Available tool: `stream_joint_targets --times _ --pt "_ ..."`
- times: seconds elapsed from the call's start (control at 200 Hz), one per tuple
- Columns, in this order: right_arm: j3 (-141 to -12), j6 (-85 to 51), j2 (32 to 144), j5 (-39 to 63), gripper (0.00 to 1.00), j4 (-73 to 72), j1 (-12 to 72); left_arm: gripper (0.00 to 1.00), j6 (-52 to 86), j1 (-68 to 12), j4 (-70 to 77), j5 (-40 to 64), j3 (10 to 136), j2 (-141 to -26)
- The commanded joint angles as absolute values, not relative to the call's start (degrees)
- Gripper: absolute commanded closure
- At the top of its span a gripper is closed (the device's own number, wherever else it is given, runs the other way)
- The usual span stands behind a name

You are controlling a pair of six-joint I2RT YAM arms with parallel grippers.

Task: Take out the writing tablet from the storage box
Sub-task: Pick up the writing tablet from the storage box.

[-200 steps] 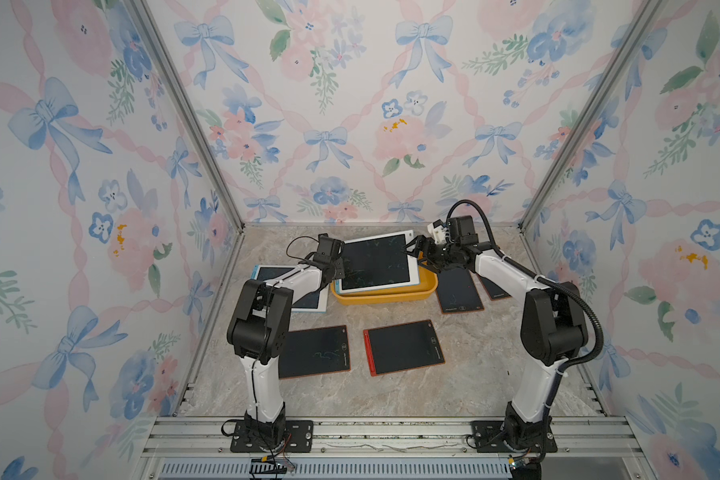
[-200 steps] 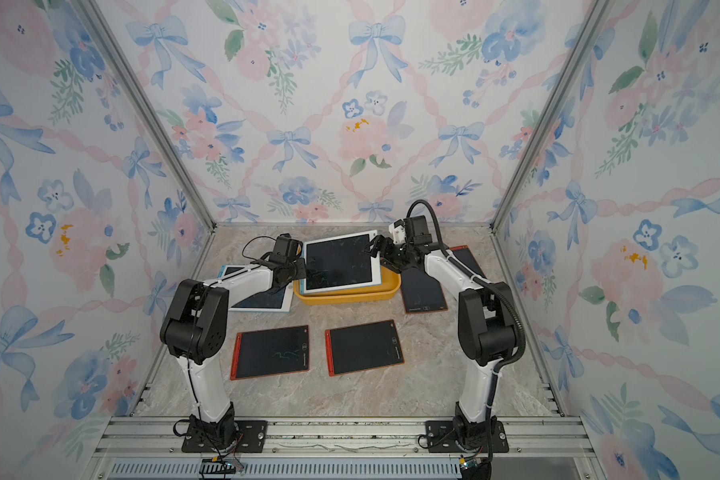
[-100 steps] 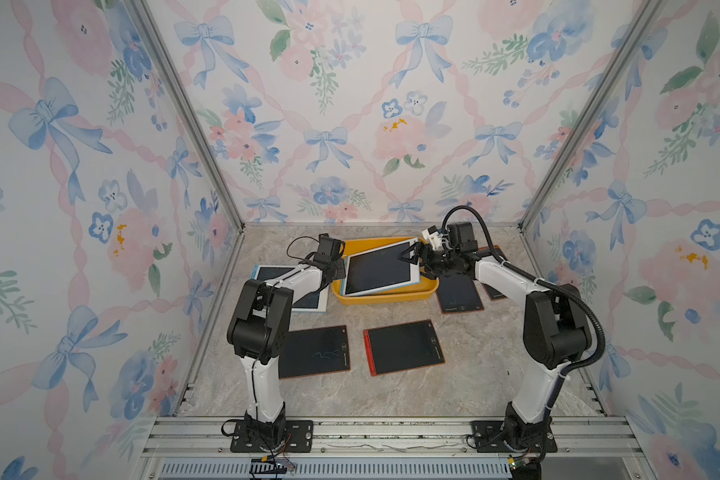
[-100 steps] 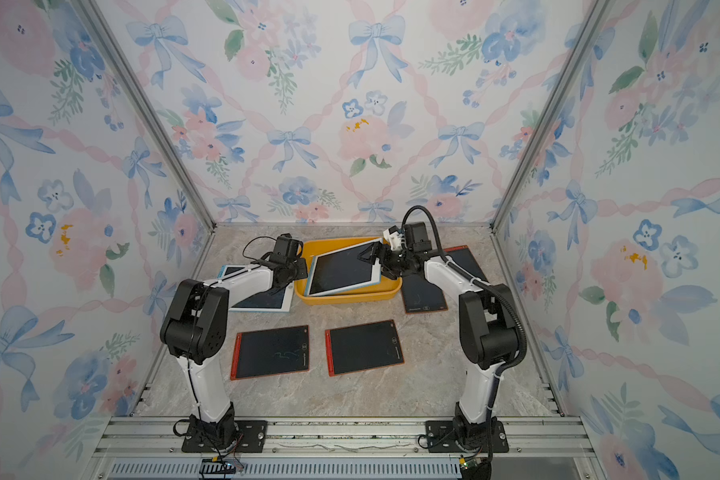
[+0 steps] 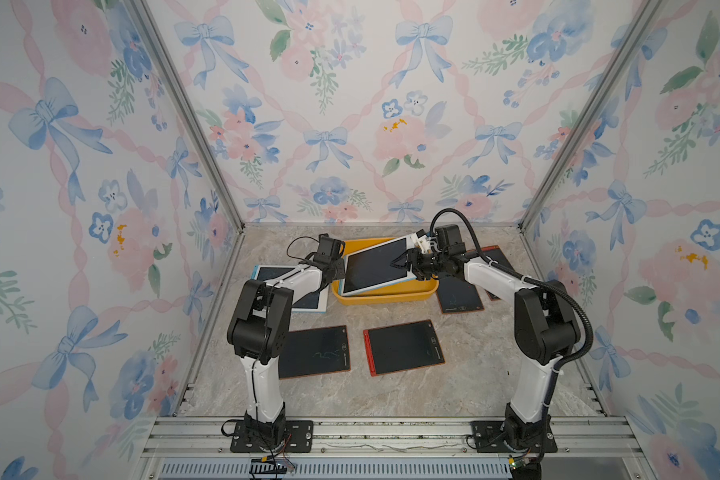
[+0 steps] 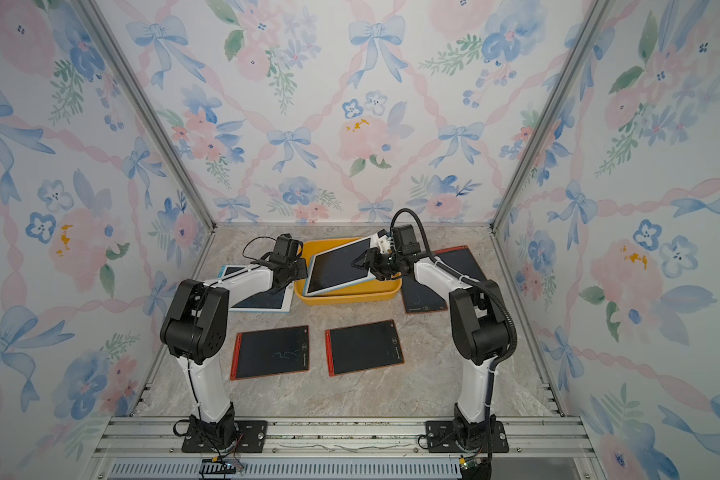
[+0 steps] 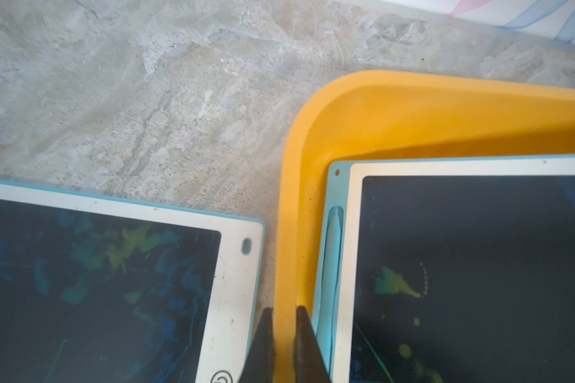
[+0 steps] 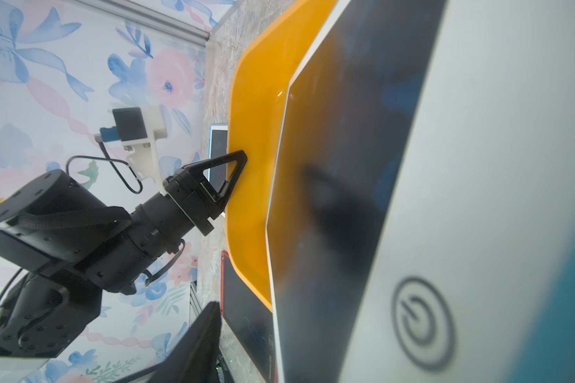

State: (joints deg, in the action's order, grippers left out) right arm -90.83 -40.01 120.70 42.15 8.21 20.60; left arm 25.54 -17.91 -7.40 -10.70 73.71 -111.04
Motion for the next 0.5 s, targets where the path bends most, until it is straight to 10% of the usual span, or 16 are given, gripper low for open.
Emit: stream_joint_targets --times 0.0,0.495 --pt "-93.21 -39.11 122.67 40.8 0.56 9.53 21.87 1.0 25.93 -18.34 -8.21 -8.91 73.3 -110.28" --pt "-92.93 -34.01 119.54 35.46 0.83 15.34 21.87 1.0 25.08 -17.75 -8.2 -9.32 73.39 -110.13"
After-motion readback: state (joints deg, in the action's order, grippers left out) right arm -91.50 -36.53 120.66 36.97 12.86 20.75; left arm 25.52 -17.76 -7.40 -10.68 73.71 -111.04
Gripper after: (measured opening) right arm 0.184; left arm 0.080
